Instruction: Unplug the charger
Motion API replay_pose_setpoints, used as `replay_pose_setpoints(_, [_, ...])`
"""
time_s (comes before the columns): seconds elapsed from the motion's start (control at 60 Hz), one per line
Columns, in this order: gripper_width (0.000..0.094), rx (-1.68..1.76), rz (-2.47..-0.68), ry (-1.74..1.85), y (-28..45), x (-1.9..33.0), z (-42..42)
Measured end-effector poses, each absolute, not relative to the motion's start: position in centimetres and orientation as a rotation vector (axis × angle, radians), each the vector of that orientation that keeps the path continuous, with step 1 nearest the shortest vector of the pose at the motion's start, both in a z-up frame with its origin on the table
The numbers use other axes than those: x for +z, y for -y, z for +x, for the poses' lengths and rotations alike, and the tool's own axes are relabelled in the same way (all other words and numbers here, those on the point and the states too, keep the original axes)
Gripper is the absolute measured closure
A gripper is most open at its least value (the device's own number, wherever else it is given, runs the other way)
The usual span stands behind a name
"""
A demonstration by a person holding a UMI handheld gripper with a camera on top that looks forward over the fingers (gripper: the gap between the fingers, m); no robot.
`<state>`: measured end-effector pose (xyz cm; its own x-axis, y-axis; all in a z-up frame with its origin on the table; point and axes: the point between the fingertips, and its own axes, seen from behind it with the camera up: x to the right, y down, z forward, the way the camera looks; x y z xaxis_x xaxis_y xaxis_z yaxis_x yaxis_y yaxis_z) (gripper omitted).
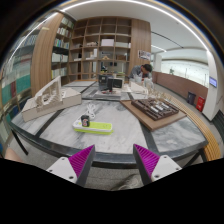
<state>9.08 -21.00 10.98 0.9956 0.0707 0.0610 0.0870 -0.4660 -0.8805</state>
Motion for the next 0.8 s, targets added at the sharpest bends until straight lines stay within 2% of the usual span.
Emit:
replay_pose_setpoints(0.083, [0.0147, 0.049, -2.072, 0.129, 19.3, 10.3, 7.2])
replay_pose_setpoints(0.183, [0.0081, 0.153, -2.098, 0.165, 16.5, 8.8, 3.7])
replay_pose_setpoints(0.433, [0.0085, 0.187, -2.119, 0.259, 7.6, 4.8, -4.0])
replay_pose_setpoints(0.55, [0.0087, 0.168, -2.085, 0.210, 2.5, 4.3, -5.2])
replay_pose_setpoints(0.617, [0.0122, 0.141, -2.063, 0.171, 0.0, 4.1, -5.1])
replay_pose_setpoints(0.633, [0.0185, 0.127, -2.059, 0.170, -0.6, 3.9, -5.1])
replay_pose_setpoints(0.7, [0.0569, 0.088, -2.060, 0.238, -1.9, 2.6, -5.8])
replay_pose_setpoints(0.717, [0.0636, 0.082, -2.074, 0.247, -2.0, 2.0, -5.7])
replay_pose_setpoints(0.8, [0.0628, 0.058, -1.999, 0.182, -2.5, 2.5, -5.6])
